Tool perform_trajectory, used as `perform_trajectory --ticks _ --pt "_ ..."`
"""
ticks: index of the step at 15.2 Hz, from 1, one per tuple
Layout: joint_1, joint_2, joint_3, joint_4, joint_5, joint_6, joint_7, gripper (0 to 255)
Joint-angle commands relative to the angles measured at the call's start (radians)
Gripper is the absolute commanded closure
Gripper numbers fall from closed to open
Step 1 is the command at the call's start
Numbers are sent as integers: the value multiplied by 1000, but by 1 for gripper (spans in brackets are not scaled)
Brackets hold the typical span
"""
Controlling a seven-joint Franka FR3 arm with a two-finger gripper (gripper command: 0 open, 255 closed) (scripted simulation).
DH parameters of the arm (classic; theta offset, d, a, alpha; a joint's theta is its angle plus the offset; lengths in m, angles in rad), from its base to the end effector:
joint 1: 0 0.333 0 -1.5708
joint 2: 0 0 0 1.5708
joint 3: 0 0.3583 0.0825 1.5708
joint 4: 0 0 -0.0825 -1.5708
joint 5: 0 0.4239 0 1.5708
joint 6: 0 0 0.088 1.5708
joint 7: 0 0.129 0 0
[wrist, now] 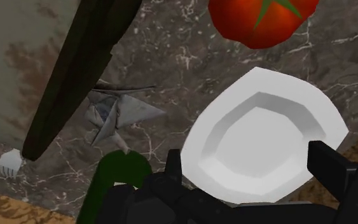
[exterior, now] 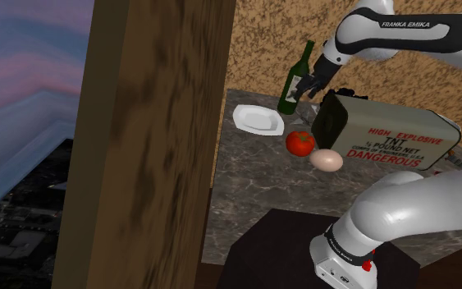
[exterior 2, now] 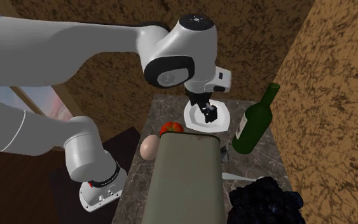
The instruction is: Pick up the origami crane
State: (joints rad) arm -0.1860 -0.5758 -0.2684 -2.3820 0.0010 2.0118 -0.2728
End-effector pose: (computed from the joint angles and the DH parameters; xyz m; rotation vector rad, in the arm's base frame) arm 0.3740 -0.1970 0.5423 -3.0395 0.2345 -0.3471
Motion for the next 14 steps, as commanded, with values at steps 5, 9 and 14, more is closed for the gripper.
perform_trajectory --ticks 5,9,14 --pt "-27 133 -118 27 44 132 -60 0" --pt "-33 233 -203 58 104 207 -117 0" --pt "-29 283 -238 44 143 268 -156 0"
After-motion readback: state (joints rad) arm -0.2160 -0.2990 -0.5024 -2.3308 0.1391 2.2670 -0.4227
